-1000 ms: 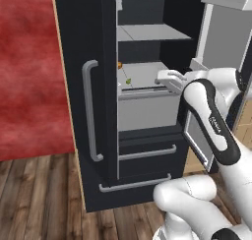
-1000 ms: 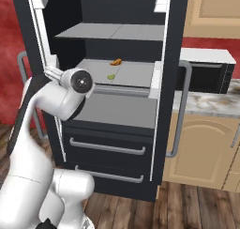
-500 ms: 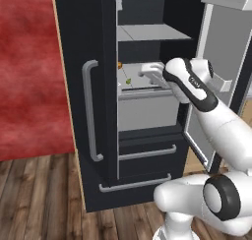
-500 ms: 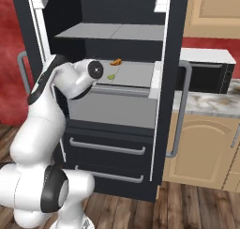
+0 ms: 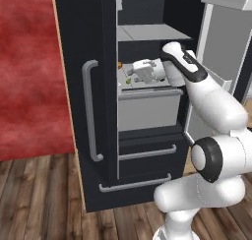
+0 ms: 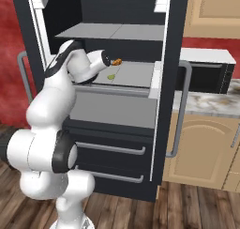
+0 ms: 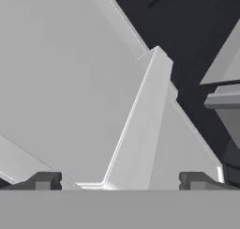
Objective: Take the lemon wedge from the fridge and place it on the plate with fish on the dining counter.
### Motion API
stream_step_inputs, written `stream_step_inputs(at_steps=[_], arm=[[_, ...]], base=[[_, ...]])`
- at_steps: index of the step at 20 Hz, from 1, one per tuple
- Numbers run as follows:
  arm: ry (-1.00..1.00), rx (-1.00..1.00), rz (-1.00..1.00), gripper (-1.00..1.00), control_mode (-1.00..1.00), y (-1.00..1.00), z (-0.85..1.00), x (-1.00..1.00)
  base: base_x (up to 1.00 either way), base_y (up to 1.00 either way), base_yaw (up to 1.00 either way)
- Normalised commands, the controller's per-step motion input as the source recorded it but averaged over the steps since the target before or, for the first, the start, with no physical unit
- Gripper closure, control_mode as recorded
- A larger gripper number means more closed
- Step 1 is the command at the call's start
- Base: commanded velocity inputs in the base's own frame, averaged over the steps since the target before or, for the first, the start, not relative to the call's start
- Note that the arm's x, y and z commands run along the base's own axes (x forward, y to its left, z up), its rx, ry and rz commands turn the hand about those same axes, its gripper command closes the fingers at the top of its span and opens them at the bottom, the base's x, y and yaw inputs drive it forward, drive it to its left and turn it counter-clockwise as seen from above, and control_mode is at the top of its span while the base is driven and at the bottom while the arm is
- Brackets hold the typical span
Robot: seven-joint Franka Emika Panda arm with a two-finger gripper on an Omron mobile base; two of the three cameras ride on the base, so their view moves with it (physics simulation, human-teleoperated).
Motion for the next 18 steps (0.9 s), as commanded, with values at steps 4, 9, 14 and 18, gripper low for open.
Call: stream_step_inputs(at_steps=[4,9,14,18], arm=[[0.01,0.0,0.24,-1.0,-1.0,0.81,0.0,0.1],[0.0,0.0,0.16,-1.0,-1.0,0.95,-0.07,-0.02],[-0.13,0.0,0.1,-1.0,-1.0,1.0,-0.14,-0.47],[-0.13,0.05,0.05,-1.0,-1.0,0.95,-0.17,-0.36]], base=[[0.0,0.0,0.0],[0.0,0.0,0.0],[0.0,0.0,0.0],[0.0,0.0,0.0]])
